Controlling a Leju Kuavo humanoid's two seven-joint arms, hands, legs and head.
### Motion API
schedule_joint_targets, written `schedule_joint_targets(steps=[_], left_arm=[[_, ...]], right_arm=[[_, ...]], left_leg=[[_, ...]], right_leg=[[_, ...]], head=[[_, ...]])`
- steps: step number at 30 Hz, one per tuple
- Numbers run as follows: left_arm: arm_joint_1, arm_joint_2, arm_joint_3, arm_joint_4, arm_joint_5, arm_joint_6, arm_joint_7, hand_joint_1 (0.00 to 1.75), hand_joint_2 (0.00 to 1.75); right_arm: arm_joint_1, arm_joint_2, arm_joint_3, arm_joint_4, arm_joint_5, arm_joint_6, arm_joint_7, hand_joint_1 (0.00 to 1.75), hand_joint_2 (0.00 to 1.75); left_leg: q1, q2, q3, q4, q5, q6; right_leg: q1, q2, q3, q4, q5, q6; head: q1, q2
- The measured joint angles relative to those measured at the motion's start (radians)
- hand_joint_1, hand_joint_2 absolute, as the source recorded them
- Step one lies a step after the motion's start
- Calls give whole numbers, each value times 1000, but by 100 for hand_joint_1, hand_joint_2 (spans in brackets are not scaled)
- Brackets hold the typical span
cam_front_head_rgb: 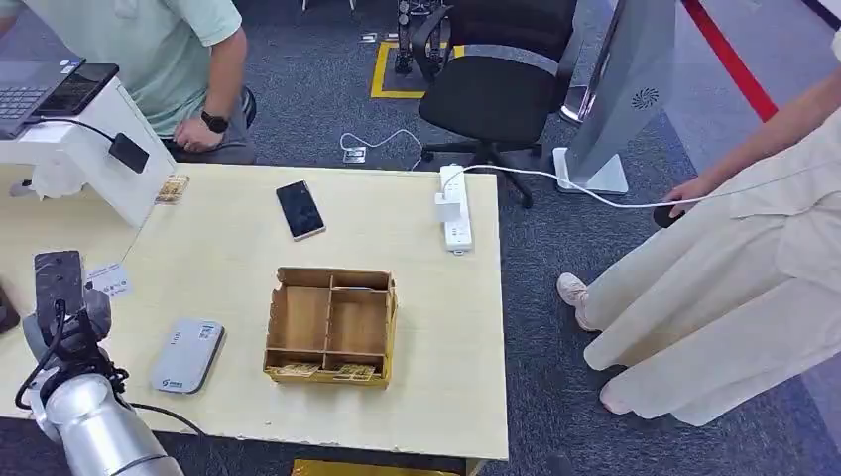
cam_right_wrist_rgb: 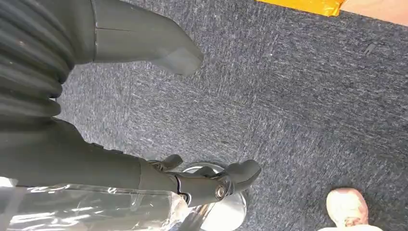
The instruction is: Pass the card to the sensor for recognition and then transmit it.
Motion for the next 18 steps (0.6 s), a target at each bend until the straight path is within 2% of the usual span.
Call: schedule_joint_targets(steps=[8, 10, 12, 18], left_arm=[[-3, 2, 8, 9, -12, 0, 0, 175, 175], [-3, 2, 8, 9, -78, 0, 3, 175, 175], [-3, 2, 12, 9, -213, -24, 5, 175, 175], [4, 17, 18, 28, -355, -127, -2, 175, 175]], right_arm=[[-2, 0, 0, 6, 0, 0, 0, 0, 175], [-2, -1, 0, 7, -4, 0, 0, 0, 175], [-2, -1, 0, 7, -6, 2, 0, 0, 175], [-3, -6, 0, 7, -7, 2, 0, 0, 175]], left_leg=[[0, 0, 0, 0, 0, 0], [0, 0, 0, 0, 0, 0], [0, 0, 0, 0, 0, 0], [0, 0, 0, 0, 0, 0]], right_leg=[[0, 0, 0, 0, 0, 0], [0, 0, 0, 0, 0, 0], [0, 0, 0, 0, 0, 0], [0, 0, 0, 0, 0, 0]], head=[[0, 0], [0, 0], [0, 0], [0, 0]])
